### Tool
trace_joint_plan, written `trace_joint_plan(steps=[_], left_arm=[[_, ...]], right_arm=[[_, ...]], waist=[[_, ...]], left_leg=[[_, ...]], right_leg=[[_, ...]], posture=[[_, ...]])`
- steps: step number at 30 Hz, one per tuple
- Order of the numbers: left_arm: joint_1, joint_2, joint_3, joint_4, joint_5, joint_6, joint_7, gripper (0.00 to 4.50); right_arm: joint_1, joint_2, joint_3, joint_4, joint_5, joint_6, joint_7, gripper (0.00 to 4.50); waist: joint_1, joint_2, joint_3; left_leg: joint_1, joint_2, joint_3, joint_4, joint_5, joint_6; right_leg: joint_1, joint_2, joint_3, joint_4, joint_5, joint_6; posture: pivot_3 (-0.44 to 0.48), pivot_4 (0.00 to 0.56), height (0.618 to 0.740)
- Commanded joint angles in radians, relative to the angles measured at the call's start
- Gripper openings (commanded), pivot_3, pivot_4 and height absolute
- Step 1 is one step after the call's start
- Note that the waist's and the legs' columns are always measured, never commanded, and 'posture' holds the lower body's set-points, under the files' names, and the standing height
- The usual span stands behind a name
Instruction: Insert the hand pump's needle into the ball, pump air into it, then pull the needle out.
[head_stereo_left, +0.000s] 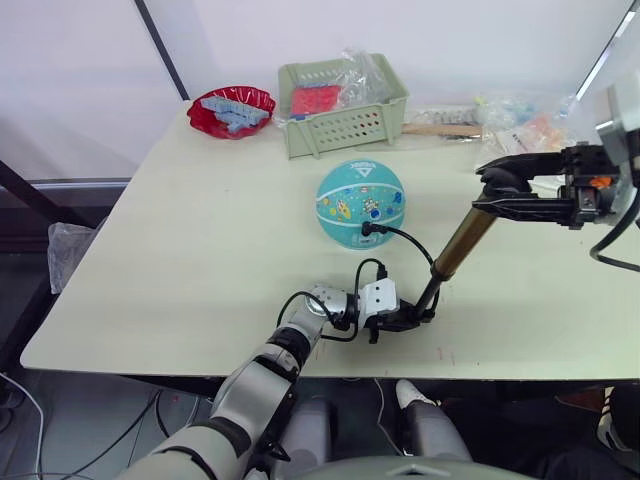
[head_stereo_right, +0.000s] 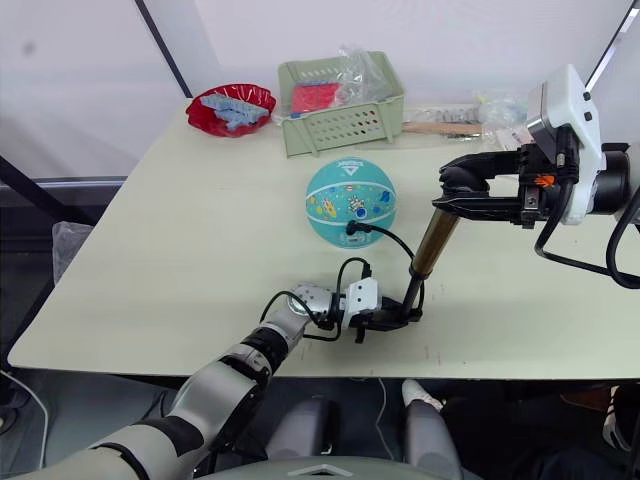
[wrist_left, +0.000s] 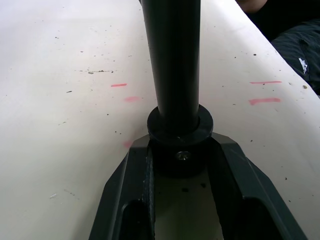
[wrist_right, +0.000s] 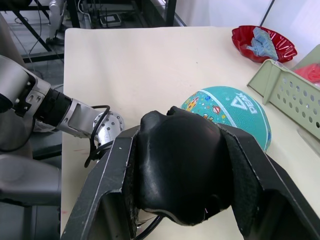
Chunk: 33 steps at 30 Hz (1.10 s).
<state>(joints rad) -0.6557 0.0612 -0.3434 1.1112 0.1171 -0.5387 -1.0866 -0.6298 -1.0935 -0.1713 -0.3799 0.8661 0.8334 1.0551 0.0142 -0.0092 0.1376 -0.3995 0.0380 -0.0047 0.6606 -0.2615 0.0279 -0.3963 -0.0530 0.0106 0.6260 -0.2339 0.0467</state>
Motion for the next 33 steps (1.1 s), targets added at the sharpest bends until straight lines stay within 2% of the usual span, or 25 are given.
trace_joint_plan(steps=[1,9,15,20,27,33], left_arm=[[0.060,0.034,-0.031,0.082,0.064,0.039,0.014,1.03],[0.065,0.037,-0.032,0.078,0.063,0.039,0.012,1.03],[0.063,0.036,-0.031,0.078,0.063,0.040,0.011,1.03],[0.062,0.037,-0.030,0.077,0.064,0.041,0.011,1.03],[0.061,0.037,-0.029,0.077,0.064,0.042,0.011,1.03],[0.058,0.030,-0.031,0.082,0.066,0.042,0.013,1.03]], right_arm=[[0.081,-0.009,-0.021,-0.045,-0.058,-0.056,0.005,1.94],[0.298,0.083,0.094,-0.051,-0.228,-0.232,-0.037,1.94],[0.404,0.177,0.192,0.008,-0.373,-0.379,-0.075,1.94],[0.453,0.228,0.249,0.052,-0.470,-0.477,-0.092,1.94],[0.410,0.231,0.199,0.030,-0.427,-0.471,-0.081,1.94],[0.217,0.149,0.072,-0.027,-0.225,-0.293,-0.037,1.94]], waist=[[-0.001,0.000,-0.001],[-0.003,-0.008,-0.010],[-0.004,-0.014,-0.016],[-0.004,-0.014,-0.017],[-0.003,-0.013,-0.016],[0.000,-0.005,-0.008]], left_leg=[[0.000,0.000,0.000,0.000,0.000,0.000],[0.002,0.000,0.000,0.000,0.000,0.000],[0.003,0.000,0.000,0.000,0.000,0.000],[0.004,0.000,0.000,0.000,0.000,0.000],[0.004,0.000,0.000,0.000,0.000,0.000],[0.001,-0.001,0.001,0.001,0.000,0.000]], right_leg=[[0.000,0.000,0.000,0.000,0.000,0.000],[0.001,0.002,0.000,0.000,0.000,0.000],[0.001,0.003,0.000,0.000,-0.001,0.001],[0.001,0.003,0.000,0.000,-0.001,0.001],[0.001,0.004,0.000,0.000,0.000,0.000],[0.000,0.003,0.001,0.000,0.000,0.000]], posture=[[0.000,0.150,0.736],[0.000,0.150,0.736],[0.000,0.150,0.736],[0.000,0.150,0.736],[0.000,0.150,0.736],[0.000,0.150,0.736]])
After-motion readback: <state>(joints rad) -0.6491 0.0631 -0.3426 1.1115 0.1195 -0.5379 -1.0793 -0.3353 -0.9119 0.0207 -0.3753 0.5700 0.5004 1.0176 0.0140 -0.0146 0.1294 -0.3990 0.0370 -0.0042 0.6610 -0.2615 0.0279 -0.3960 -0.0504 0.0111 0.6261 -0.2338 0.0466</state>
